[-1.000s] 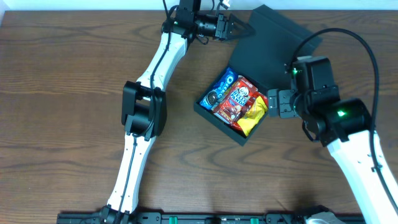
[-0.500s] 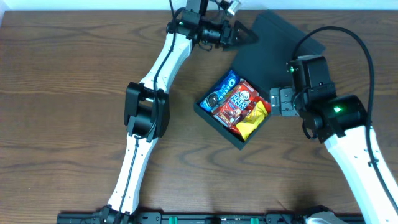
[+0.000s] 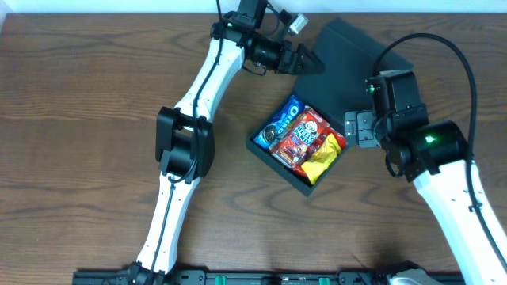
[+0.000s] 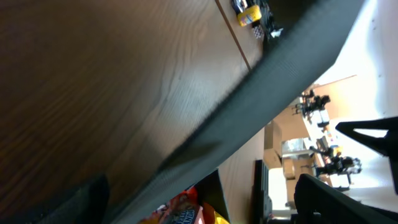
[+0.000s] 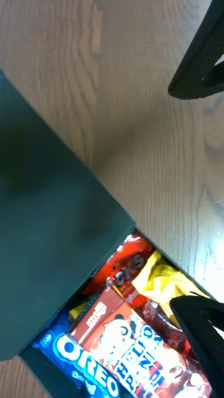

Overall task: Pack container
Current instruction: 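Push the lid shut with the left gripper while the right arm withdraws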

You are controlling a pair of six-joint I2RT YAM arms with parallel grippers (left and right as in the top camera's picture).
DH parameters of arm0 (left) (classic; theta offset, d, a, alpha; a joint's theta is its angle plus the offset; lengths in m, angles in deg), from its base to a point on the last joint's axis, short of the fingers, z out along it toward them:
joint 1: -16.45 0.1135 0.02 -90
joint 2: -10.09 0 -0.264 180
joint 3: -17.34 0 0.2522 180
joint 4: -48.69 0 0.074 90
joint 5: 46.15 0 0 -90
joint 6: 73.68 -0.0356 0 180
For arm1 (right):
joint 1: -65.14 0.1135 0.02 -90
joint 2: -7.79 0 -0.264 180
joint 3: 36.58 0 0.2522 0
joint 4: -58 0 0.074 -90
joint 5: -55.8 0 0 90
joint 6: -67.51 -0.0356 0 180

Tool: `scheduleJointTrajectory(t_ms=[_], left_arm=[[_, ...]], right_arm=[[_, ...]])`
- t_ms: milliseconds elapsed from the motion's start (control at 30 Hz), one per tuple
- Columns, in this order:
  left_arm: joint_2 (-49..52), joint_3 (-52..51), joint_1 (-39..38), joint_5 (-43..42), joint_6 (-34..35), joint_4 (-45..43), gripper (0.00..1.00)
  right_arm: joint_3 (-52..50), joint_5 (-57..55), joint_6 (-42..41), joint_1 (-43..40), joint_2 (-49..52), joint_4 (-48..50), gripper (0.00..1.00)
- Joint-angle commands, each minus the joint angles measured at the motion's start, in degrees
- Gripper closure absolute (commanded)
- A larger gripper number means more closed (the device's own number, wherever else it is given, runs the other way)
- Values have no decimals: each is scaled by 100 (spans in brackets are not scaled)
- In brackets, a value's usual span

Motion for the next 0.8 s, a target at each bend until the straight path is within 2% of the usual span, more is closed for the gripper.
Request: scheduleJointTrajectory(t_ms=[0, 267, 467, 633, 767], left_arm=[[-470, 118, -184, -7, -367, 68, 4], [-988, 118, -201, 459, -1108, 811, 4], [-1095, 118, -212, 457, -1290, 1191, 5], [-1102, 118, -227, 455, -1655, 1725, 4], [-1147, 118, -227, 496, -2004, 2299, 4]], right_arm=[[26, -105, -70, 35, -26, -2, 1], [59, -13, -66, 48, -308, 164, 1], [177, 203, -70, 48, -1082, 101, 1], [177, 809, -122, 48, -1755, -118, 1], [177, 846, -201, 48, -2129, -343, 1]])
